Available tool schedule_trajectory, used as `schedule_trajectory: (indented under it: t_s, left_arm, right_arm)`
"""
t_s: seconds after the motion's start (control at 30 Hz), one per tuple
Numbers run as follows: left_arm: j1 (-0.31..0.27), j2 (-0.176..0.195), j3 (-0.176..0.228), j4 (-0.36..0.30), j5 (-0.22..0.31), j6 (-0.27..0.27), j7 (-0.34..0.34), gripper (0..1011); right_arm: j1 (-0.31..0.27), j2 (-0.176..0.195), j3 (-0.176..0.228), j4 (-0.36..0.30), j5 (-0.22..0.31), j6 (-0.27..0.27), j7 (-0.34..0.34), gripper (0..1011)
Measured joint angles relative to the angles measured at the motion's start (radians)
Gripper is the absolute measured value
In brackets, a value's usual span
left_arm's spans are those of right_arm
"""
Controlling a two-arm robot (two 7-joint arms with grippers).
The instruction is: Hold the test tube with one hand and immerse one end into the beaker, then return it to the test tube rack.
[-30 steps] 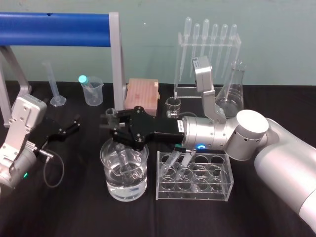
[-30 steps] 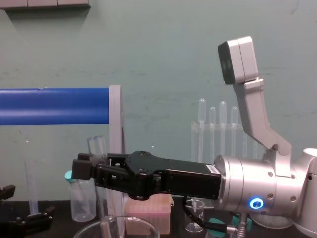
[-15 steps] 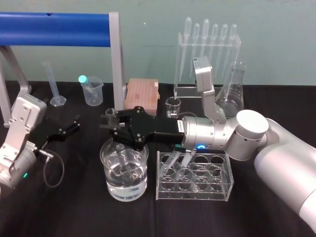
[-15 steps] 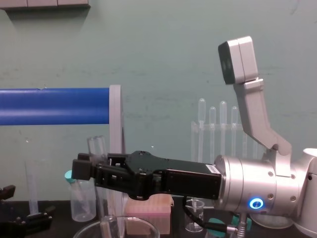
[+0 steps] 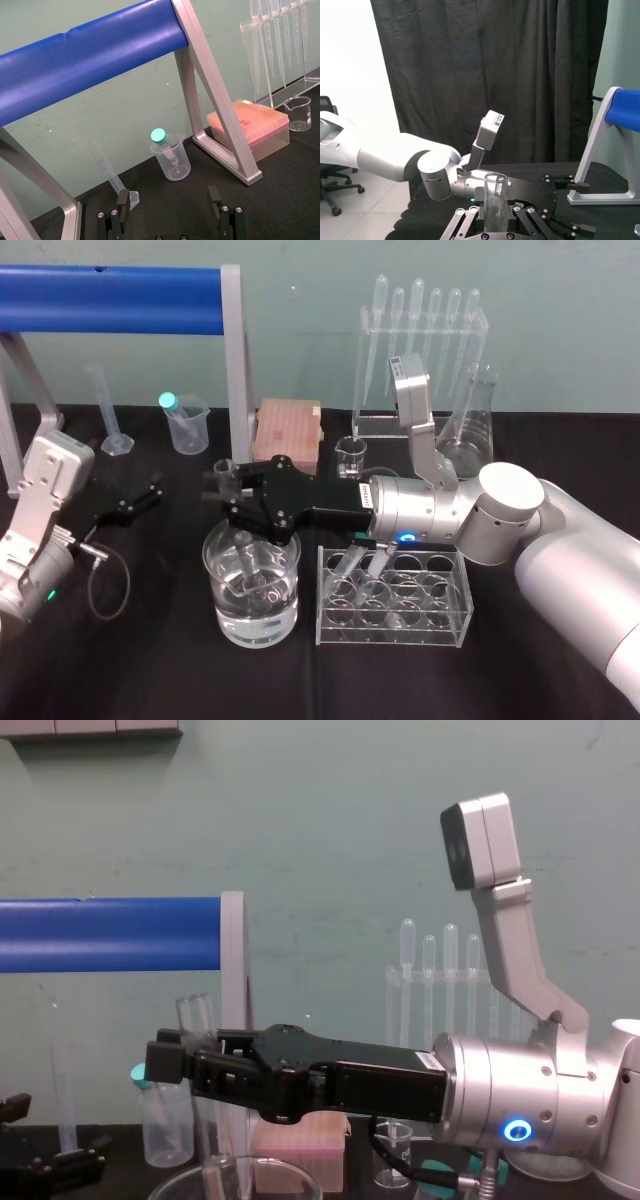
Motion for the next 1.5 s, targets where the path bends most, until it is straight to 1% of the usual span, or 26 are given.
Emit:
schedule_trajectory:
  t_s: [1.5]
  left_arm:
    - [0.0, 0.0, 0.0, 0.0, 0.0, 0.0, 0.0, 1000]
  right_arm:
    - [0.0, 0.0, 0.0, 0.0, 0.0, 0.0, 0.0, 226]
